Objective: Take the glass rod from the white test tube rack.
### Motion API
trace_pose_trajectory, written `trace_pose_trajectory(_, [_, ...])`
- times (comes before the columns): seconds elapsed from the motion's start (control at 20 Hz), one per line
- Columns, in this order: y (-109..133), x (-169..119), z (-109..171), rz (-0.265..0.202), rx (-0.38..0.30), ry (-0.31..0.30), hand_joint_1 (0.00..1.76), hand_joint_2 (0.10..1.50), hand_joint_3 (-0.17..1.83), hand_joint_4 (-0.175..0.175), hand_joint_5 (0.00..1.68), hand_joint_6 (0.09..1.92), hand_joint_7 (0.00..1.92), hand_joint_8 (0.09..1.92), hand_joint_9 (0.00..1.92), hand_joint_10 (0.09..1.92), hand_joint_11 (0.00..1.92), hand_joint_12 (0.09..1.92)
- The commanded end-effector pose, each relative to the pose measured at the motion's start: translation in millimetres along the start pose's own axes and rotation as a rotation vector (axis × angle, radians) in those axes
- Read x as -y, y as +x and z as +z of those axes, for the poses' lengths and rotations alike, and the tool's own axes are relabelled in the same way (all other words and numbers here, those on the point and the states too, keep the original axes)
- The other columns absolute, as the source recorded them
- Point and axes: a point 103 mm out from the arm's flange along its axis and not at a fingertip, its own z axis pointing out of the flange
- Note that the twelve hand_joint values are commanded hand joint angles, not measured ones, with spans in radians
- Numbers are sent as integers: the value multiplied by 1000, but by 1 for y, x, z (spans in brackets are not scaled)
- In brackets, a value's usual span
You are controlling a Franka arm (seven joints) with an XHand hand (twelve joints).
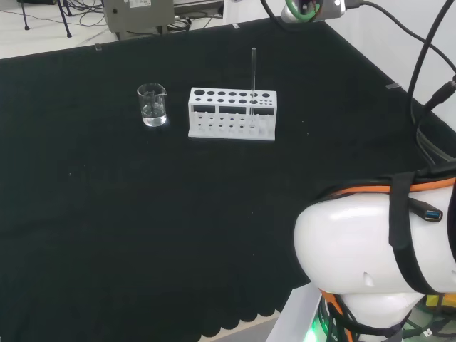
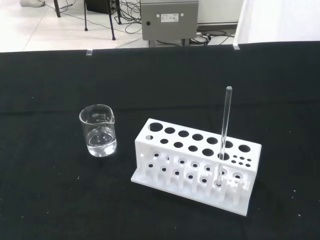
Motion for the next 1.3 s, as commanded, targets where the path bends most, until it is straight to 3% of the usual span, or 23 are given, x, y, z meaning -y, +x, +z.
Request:
trace_pose_trajectory(0.05, [-8, -28, 8, 8, -9, 16, 473, 982, 413, -140, 19, 87, 0, 781, 179, 881, 123, 1462])
trace_pose_trajectory(0.5, [-30, -64, 10, 27, -21, 4, 477, 983, 417, -144, 51, 87, 24, 891, 302, 883, 205, 1448])
trace_pose_trajectory(0.95, [-63, -97, 32, 47, -37, 14, 491, 988, 425, -173, 202, 87, 213, 958, 567, 886, 344, 1410])
trace_pose_trajectory(1.3, [-78, -118, 44, 25, -68, 7, 517, 992, 419, -175, 363, 119, 414, 1003, 726, 918, 479, 1371])
